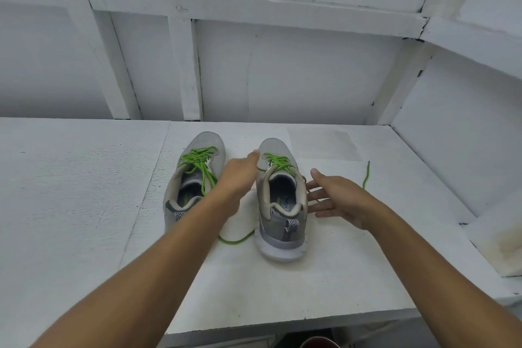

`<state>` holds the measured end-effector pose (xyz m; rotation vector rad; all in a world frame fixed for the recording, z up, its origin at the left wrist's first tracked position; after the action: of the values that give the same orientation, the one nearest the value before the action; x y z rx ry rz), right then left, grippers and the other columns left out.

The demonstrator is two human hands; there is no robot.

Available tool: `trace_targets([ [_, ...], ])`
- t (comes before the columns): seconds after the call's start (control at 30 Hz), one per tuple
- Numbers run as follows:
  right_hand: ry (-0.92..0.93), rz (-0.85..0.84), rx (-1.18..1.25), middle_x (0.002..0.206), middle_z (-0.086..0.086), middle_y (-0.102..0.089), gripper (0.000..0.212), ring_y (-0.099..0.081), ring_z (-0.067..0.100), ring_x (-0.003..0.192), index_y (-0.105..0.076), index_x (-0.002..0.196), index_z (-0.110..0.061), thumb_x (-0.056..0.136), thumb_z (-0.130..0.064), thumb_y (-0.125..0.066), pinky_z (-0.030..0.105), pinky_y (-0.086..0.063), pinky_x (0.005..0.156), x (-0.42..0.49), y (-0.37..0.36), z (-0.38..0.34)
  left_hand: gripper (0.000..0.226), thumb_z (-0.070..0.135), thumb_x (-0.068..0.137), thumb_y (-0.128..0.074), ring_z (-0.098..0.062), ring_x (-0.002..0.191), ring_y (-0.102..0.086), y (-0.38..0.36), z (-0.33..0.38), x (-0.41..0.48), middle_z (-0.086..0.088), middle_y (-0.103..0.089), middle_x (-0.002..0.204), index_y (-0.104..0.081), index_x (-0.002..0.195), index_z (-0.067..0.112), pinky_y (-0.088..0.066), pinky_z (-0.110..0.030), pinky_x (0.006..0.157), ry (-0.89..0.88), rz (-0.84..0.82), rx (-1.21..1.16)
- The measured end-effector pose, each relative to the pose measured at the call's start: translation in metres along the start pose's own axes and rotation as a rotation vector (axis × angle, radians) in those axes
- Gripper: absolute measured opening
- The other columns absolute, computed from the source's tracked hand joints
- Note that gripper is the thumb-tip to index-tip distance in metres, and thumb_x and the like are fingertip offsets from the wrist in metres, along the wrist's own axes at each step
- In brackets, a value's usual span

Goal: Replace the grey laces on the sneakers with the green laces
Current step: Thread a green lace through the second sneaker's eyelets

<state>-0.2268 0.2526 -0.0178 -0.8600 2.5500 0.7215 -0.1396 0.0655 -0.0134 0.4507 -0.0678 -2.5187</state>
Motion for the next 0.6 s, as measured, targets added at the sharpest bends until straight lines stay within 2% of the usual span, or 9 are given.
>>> trace_targets([
  [0.07,-0.031,0.004,0.037,0.104,0.006,-0.073,0.049,-0.069,0.025,0.097,-0.060,0.118,-0.011,0.101,-0.051,-0.038,0.037,-0.053,0.083,0.007,-0.001,0.001,0.025,0.041,0.099,-0.046,-0.019,0.083,-0.045,0.003,0.011,0.008,-0.005,-0.049,0.092,-0.049,0.094,0.016,-0.042,-0.030,0.077,-0.067,0.026,0.027],
  [0.1,-0.038,0.020,0.033,0.106,0.005,-0.072,0.045,-0.067,0.024,0.100,-0.059,0.119,-0.012,0.101,-0.049,-0.041,0.037,-0.051,0.084,0.010,0.000,0.001,0.022,0.039,0.098,-0.049,-0.018,0.082,-0.044,0.004,0.016,0.012,-0.005,-0.047,0.092,-0.047,0.093,0.017,-0.042,-0.031,0.077,-0.089,0.032,0.023],
  [0.2,-0.058,0.041,0.185,0.116,0.003,-0.068,0.031,-0.061,0.023,0.109,-0.060,0.119,-0.014,0.099,-0.036,-0.052,0.041,-0.047,0.088,0.021,0.001,-0.004,0.024,0.034,0.096,-0.055,-0.022,0.086,-0.053,0.006,0.029,0.021,-0.007,-0.060,0.098,-0.058,0.094,0.010,-0.049,-0.036,0.086,-0.096,-0.018,-0.027],
  [0.3,-0.020,0.054,0.352,0.119,0.003,-0.068,0.014,-0.061,0.021,0.107,-0.061,0.107,-0.016,0.098,-0.024,-0.054,0.040,-0.047,0.090,0.025,0.005,-0.024,0.028,0.031,0.095,-0.058,-0.021,0.095,-0.063,0.006,0.047,0.027,-0.006,-0.067,0.112,-0.067,0.108,0.008,-0.053,-0.036,0.087,-0.164,-0.104,0.057],
  [0.37,0.046,0.055,0.376,0.116,0.001,-0.070,0.011,-0.062,0.018,0.105,-0.063,0.105,-0.016,0.096,-0.020,-0.056,0.038,-0.045,0.093,0.024,0.006,-0.043,0.029,0.034,0.094,-0.059,-0.019,0.102,-0.064,0.005,0.062,0.027,0.001,-0.066,0.115,-0.069,0.113,0.014,-0.054,-0.034,0.087,-0.241,-0.201,0.183],
  [0.43,0.107,0.025,0.374,0.110,-0.001,-0.072,0.015,-0.064,0.016,0.101,-0.065,0.107,-0.016,0.093,-0.018,-0.061,0.034,-0.046,0.088,0.023,0.002,-0.063,0.033,0.039,0.094,-0.059,-0.017,0.104,-0.063,0.003,0.075,0.029,0.006,-0.064,0.120,-0.068,0.119,0.019,-0.053,-0.033,0.089,-0.288,-0.269,0.334],
  [0.53,0.171,0.003,0.161,0.100,-0.001,-0.073,0.016,-0.066,0.016,0.092,-0.072,0.099,-0.015,0.085,-0.021,-0.070,0.030,-0.047,0.081,0.019,-0.012,-0.085,0.035,0.042,0.097,-0.053,-0.012,0.103,-0.059,0.002,0.095,0.029,0.010,-0.064,0.120,-0.069,0.121,0.022,-0.045,-0.026,0.087,-0.433,-0.276,0.626],
  [0.6,0.217,0.000,0.005,0.090,-0.002,-0.070,0.019,-0.064,0.015,0.083,-0.074,0.094,-0.015,0.082,-0.030,-0.074,0.028,-0.046,0.076,0.016,-0.023,-0.092,0.034,0.042,0.099,-0.047,-0.015,0.104,-0.058,-0.001,0.105,0.029,0.006,-0.066,0.121,-0.071,0.117,0.026,-0.041,-0.024,0.084,-0.543,-0.264,0.863],
])
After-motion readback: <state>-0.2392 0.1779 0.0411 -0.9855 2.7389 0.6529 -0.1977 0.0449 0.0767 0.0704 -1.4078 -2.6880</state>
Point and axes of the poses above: each hand's wrist, its own x-axis towards the middle knuckle, its own y-axis out of the back of the hand, z = x × y, the point moved 4 cm from there along x, towards the middle knuckle
